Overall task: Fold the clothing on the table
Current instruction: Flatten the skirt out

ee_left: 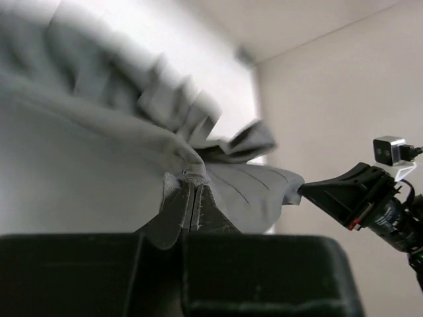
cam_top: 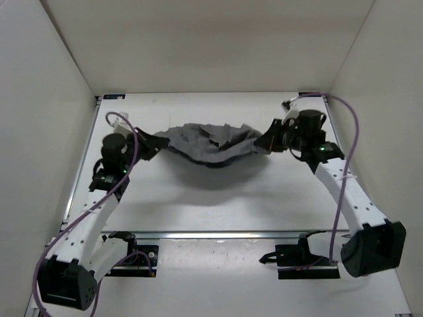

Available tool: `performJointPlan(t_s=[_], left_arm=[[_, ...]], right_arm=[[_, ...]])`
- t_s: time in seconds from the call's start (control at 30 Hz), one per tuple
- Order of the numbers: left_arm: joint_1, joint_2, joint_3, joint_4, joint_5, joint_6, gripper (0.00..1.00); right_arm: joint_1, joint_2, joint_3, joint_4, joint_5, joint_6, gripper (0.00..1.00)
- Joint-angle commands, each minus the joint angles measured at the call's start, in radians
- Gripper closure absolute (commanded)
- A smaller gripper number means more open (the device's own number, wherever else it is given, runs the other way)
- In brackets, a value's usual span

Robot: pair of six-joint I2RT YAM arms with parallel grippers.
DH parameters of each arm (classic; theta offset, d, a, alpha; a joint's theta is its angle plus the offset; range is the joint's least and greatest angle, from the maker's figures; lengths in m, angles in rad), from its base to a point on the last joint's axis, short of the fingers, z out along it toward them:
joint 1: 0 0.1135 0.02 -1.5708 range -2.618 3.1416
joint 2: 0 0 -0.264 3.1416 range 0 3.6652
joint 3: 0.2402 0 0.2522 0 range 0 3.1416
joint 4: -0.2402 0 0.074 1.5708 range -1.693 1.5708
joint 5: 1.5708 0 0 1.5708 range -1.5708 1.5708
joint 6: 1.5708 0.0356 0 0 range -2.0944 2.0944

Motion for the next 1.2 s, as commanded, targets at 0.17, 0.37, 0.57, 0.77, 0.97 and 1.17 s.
performJointPlan(t_s=[0.17,0.37,0.57,0.77,0.97,1.17], left_arm=[[0.067,-0.022,0.434,-0.242,0.103,0.044,1.0],[0.116,0.229,0.499,-0.103,0.204,-0.001,1.0],[0.136,0.463,0.866,-0.196,0.204,0.078,1.0],[0.17,0.477,1.047,-0.33,0.15,0.179,1.0],[0.173,0.383,0.543,-0.102,0.234,0.091,1.0],[0.158,0.412,0.013,0.127,0.235,0.009,1.0]], right_arm=[[-0.083,-0.125,0.384,-0.18,-0.108,-0.032,1.0],[-0.133,0.132,0.511,-0.137,-0.222,-0.03,1.0],[-0.099,0.397,0.919,-0.189,-0.231,-0.098,1.0],[-0.14,0.447,1.127,-0.222,-0.229,-0.098,0.99],[-0.177,0.416,0.719,-0.076,-0.331,-0.079,1.0],[-0.195,0.436,0.198,0.184,-0.391,0.009,1.0]])
